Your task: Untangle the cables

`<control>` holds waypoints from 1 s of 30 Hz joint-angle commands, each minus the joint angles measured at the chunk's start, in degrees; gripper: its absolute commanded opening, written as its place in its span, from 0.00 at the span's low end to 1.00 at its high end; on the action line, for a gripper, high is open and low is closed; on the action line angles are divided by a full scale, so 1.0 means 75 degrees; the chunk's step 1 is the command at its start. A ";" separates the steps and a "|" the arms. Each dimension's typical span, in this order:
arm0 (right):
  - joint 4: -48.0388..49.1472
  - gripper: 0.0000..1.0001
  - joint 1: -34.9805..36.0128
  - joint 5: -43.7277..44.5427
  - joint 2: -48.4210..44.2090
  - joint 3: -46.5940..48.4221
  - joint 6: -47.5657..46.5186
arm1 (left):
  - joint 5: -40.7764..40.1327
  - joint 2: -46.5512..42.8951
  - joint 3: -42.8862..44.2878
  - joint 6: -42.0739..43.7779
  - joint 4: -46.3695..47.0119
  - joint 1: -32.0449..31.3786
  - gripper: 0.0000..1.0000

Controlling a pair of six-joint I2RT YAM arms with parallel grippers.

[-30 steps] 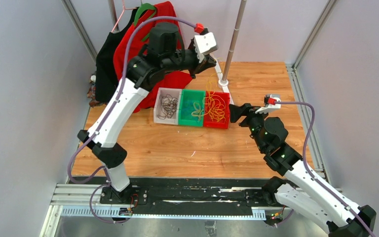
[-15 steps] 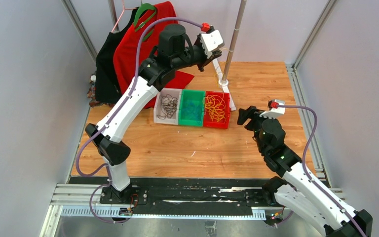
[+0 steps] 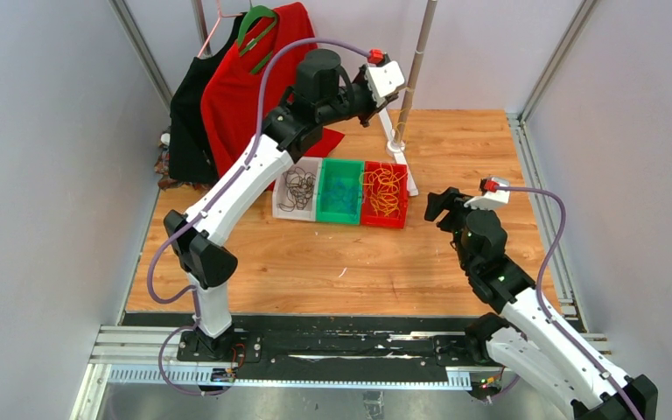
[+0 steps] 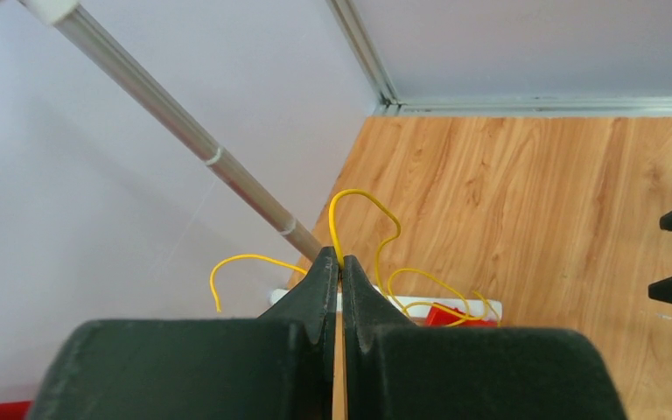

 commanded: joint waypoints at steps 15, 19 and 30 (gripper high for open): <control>-0.0340 0.69 -0.0606 -0.0266 -0.0212 -0.0005 0.0193 | -0.0469 0.1525 0.0236 0.0135 -0.2211 -0.0220 0.00; -0.0466 0.69 -0.0984 -0.0779 -0.0304 0.0121 0.0276 | -0.1032 0.1562 -0.0547 0.0704 -0.2084 -0.0329 0.00; -0.0555 0.69 -0.1432 -0.1179 -0.0004 0.0069 0.0593 | -0.1207 0.2169 -0.1347 0.0942 -0.1427 -0.0505 0.00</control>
